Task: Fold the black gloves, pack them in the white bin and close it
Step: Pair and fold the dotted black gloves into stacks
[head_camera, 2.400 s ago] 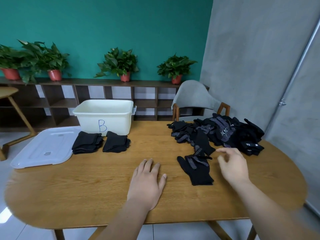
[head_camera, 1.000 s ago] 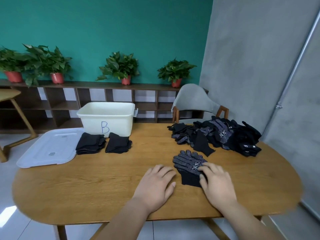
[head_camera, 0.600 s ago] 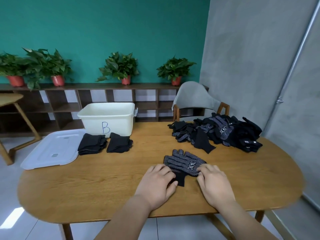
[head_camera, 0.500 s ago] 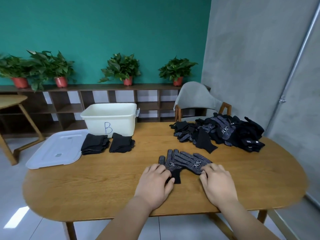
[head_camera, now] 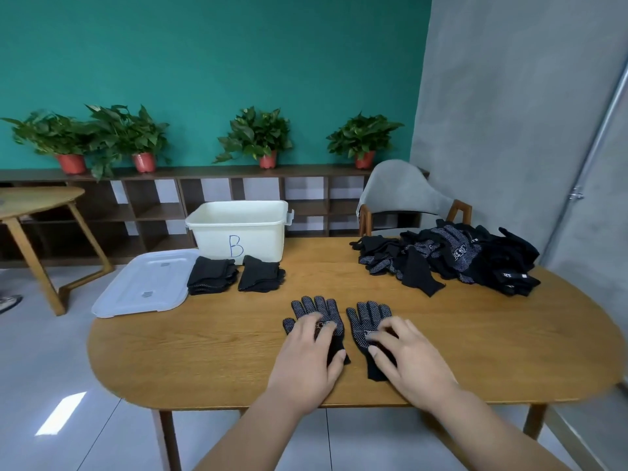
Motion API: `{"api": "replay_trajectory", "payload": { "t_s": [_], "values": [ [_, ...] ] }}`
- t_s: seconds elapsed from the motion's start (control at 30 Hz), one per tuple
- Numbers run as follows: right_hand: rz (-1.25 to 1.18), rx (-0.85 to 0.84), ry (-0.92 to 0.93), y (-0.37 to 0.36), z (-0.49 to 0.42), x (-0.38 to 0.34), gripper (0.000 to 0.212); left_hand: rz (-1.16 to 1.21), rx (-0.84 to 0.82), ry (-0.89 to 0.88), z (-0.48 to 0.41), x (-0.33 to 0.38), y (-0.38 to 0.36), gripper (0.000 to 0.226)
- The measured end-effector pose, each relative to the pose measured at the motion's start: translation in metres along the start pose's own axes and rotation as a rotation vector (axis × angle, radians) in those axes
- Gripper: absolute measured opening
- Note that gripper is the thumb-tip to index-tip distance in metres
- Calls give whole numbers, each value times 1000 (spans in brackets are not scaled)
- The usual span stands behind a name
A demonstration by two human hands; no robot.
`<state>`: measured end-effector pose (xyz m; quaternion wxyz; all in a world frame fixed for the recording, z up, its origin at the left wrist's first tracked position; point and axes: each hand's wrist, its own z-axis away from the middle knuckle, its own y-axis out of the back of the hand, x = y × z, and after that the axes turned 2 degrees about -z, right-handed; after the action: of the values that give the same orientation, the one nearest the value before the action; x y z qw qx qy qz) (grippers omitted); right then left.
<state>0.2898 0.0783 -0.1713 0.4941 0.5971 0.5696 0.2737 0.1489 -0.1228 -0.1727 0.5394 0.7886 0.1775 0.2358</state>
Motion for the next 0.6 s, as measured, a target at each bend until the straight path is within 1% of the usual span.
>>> {"api": "replay_trajectory", "payload": {
  "t_s": [0.07,0.13,0.23,0.33,0.4,0.43,0.53,0.6],
  "values": [
    [-9,-141,-78,-8,-4,-7,63,-48,-181,6,-4,-1,-2,73],
    [56,-295,-145,-10,-9,-9,66,-95,-317,10,-8,-1,-2,78],
    [113,-422,-196,-4,-21,-9,67,-125,-394,1,-14,0,2,81],
    [122,-468,-230,-4,-30,-6,67,-139,-409,-9,-13,0,2,81],
    [120,-444,-231,-8,-31,-5,67,-134,-364,-29,-8,0,1,80],
    [123,-400,-219,-10,-29,-5,65,-126,-329,-43,-6,0,1,78],
    [126,-125,-112,-13,-17,-8,64,-104,-236,-92,0,-1,1,74],
    [95,22,-31,-13,-9,-11,62,-101,-208,-128,2,-1,0,71]
  ]
}}
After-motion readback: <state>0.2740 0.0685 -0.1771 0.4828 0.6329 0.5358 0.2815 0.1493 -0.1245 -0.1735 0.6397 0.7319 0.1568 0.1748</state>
